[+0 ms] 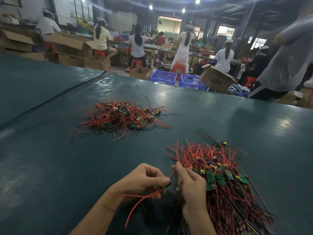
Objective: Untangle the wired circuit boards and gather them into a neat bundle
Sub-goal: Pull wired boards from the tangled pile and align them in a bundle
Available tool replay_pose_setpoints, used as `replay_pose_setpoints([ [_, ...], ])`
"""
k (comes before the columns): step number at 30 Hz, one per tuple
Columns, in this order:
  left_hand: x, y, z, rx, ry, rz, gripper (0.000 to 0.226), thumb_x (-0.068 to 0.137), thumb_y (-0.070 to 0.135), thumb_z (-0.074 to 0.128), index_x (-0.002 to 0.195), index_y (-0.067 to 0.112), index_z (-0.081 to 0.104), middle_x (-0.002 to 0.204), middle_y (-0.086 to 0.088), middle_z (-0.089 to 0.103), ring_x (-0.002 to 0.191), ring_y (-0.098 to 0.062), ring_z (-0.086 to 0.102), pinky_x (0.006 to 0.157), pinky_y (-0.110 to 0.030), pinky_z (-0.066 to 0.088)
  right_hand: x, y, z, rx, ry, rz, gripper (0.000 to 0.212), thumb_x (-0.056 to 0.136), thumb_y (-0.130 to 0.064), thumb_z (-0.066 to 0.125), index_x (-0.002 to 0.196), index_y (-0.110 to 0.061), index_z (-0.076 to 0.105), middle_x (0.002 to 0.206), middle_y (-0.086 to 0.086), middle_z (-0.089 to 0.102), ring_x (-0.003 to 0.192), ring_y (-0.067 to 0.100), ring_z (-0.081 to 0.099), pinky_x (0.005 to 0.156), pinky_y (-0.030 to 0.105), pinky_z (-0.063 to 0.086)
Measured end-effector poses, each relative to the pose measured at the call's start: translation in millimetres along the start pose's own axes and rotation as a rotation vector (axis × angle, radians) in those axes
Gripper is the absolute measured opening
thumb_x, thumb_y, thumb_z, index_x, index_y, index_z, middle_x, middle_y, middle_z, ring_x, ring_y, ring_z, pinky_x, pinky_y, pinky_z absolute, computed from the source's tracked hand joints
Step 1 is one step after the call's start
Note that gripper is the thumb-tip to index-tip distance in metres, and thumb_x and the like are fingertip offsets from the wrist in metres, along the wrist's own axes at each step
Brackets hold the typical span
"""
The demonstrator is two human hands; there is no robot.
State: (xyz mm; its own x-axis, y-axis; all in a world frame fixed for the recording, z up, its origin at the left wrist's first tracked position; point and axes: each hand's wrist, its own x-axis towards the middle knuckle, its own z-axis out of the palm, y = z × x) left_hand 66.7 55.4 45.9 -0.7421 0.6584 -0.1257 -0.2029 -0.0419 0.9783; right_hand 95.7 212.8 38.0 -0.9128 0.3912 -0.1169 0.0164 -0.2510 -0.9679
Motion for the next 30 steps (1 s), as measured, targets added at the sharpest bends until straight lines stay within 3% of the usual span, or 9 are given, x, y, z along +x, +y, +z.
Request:
replay_pose_setpoints([
  [2,-0.9,1.7,-0.3,-0.04,-0.123,-0.021,0.017,0.073,0.034,0.081,0.072,0.019,0.073,0.067,-0.004,0.071,0.05,-0.009,0.065,0.046,-0.017,0.05,7.0,-7.1,-11.7,0.164,0.076,0.047,0.025,0.088,-0.017,0.067,0.066,-0.009,0.077,0.042,-0.009,0.035,0.033,0.003,0.025,0.031,0.015,0.023],
  [6,-4.0,2.7,-1.5,-0.063,-0.246,-0.039,0.012,0.077,0.029,0.079,0.075,0.019,0.073,0.067,-0.002,0.072,0.05,-0.007,0.065,0.047,-0.016,0.051,14.4,-13.6,-25.0,0.297,0.13,0.047,0.022,0.091,-0.018,0.064,0.077,-0.007,0.075,0.047,-0.008,0.037,0.035,0.002,0.025,0.031,0.013,0.022],
  [8,-3.3,1.9,-3.0,-0.097,-0.171,-0.019,0.014,0.076,0.029,0.08,0.074,0.016,0.073,0.066,-0.004,0.071,0.05,-0.009,0.064,0.047,-0.018,0.051,15.4,-10.7,-22.6,0.289,0.133,0.022,0.021,0.091,-0.022,0.063,0.08,-0.009,0.075,0.05,-0.007,0.043,0.034,0.001,0.027,0.031,0.012,0.023],
  [11,3.4,-0.7,-6.4,-0.302,0.176,0.04,0.018,0.073,0.03,0.079,0.075,0.012,0.074,0.068,-0.007,0.068,0.046,-0.007,0.055,0.045,-0.018,0.047,16.6,-3.1,-17.0,0.211,0.113,-0.026,0.017,0.091,-0.024,0.064,0.089,-0.011,0.075,0.055,-0.004,0.05,0.034,0.0,0.028,0.031,0.013,0.023],
  [13,8.7,-0.3,-8.4,-0.512,0.366,0.1,0.023,0.067,0.026,0.076,0.079,0.008,0.069,0.076,-0.011,0.07,0.045,-0.006,0.049,0.043,-0.017,0.046,15.0,3.2,-13.9,0.071,0.073,-0.076,0.008,0.089,-0.018,0.068,0.089,-0.014,0.075,0.057,-0.007,0.058,0.038,0.0,0.04,0.034,0.014,0.031],
  [15,11.3,0.4,-9.3,-0.625,0.482,0.126,0.021,0.067,0.021,0.074,0.081,0.007,0.067,0.085,-0.014,0.073,0.052,-0.009,0.062,0.044,-0.016,0.05,9.7,8.2,-7.6,-0.134,-0.018,-0.19,0.011,0.086,-0.009,0.072,0.084,-0.019,0.076,0.062,-0.008,0.067,0.05,-0.001,0.054,0.046,0.013,0.042],
  [18,10.9,2.0,-3.9,-0.75,0.494,0.123,0.025,0.07,0.016,0.072,0.091,0.003,0.066,0.093,-0.014,0.074,0.07,-0.015,0.072,0.047,-0.016,0.054,0.6,11.9,2.3,-0.277,-0.166,-0.316,0.022,0.082,-0.002,0.074,0.081,-0.024,0.075,0.071,-0.001,0.073,0.062,0.002,0.063,0.06,0.015,0.048],
  [22,11.6,1.5,8.8,-0.849,0.439,0.075,0.038,0.072,0.018,0.071,0.104,0.001,0.066,0.093,-0.01,0.074,0.068,-0.013,0.072,0.048,-0.015,0.054,-5.2,12.5,6.9,-0.363,-0.226,-0.436,0.023,0.081,-0.006,0.076,0.086,-0.029,0.074,0.064,0.002,0.062,0.057,0.005,0.053,0.055,0.021,0.041],
  [30,18.3,-5.8,28.6,-0.621,0.428,0.059,0.021,0.059,0.023,0.08,0.078,0.017,0.072,0.083,-0.002,0.073,0.068,-0.01,0.069,0.051,-0.017,0.048,-9.5,6.2,9.6,-0.184,-0.039,-0.425,0.011,0.085,-0.016,0.069,0.081,-0.019,0.079,0.075,0.003,0.072,0.074,0.021,0.069,0.071,0.038,0.055],
])
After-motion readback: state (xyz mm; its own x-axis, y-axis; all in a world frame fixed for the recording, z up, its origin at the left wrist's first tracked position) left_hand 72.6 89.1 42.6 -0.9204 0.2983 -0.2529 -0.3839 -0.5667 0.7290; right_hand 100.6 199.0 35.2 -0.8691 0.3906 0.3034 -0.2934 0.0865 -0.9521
